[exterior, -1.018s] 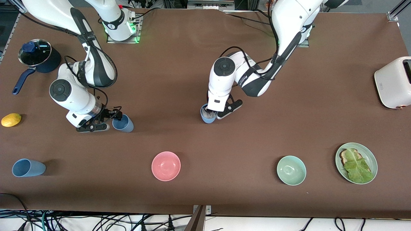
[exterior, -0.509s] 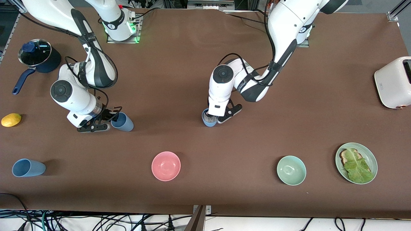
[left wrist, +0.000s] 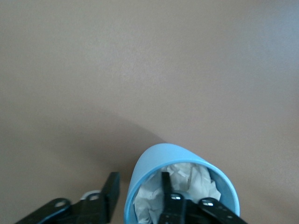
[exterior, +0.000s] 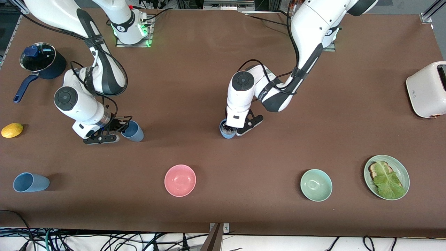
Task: Stack blue cups with both arms
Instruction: 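Lift the empty cup with the right gripper while the left gripper lowers the tissue cup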
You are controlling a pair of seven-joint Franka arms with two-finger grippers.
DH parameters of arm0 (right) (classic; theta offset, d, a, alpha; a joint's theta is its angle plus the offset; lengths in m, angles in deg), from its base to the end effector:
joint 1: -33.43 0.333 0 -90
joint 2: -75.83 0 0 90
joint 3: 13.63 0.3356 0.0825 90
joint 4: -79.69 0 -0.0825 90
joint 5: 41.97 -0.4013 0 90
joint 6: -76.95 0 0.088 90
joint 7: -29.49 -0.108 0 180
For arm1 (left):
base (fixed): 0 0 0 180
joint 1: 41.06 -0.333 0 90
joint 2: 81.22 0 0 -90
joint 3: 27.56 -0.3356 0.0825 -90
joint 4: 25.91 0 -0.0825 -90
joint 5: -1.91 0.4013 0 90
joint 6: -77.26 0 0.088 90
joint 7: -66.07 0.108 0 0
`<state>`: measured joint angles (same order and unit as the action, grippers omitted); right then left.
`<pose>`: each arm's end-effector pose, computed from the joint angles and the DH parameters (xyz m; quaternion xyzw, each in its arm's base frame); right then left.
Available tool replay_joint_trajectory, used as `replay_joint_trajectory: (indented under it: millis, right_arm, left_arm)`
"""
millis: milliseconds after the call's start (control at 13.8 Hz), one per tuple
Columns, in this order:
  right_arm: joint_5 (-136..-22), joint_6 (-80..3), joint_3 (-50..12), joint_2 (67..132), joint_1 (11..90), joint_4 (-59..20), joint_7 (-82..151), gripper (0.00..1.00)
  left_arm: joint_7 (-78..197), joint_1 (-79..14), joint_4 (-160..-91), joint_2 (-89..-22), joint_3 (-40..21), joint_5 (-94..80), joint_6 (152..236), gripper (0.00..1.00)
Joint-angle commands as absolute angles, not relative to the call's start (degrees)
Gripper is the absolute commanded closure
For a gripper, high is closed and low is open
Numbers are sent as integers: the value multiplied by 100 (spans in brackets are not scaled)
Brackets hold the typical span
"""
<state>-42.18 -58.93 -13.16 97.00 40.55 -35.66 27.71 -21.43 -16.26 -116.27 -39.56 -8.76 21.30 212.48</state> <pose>0.6155 0.0819 0.2728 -0.9988 -0.0491 0.0058 0.0023 0.5610 -0.4756 0.2403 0.9500 0.3073 0.0387 0.0398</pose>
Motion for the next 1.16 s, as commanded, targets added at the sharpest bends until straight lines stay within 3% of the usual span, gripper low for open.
replay_joint_trajectory:
  millis: [0,218,509,727,1091]
  right_arm:
    - [-4197,-5892,-1320,9718,4046,-3493,2808,100]
    - [-4179,-5788,-1320,9718,4037,-3353,2852,100]
    - [-4179,-4358,-1311,9675,4055,-2440,2756,100]
    - [-4188,-3898,-1346,9517,4073,-2148,2834,100]
    - [-4232,-2748,-1171,9279,4090,-1455,2563,100]
  left_arm:
    - [-2226,-1530,-11486,-3885,-946,2659,21278,0]
    - [-2226,-1530,-11495,-3885,-946,2819,21278,0]
    - [-1789,-1557,-11512,-3955,-946,2810,21261,0]
    - [-1190,-1609,-11565,-4174,-928,2749,21182,0]
    - [-84,-1680,-11565,-4719,-858,2285,20339,0]
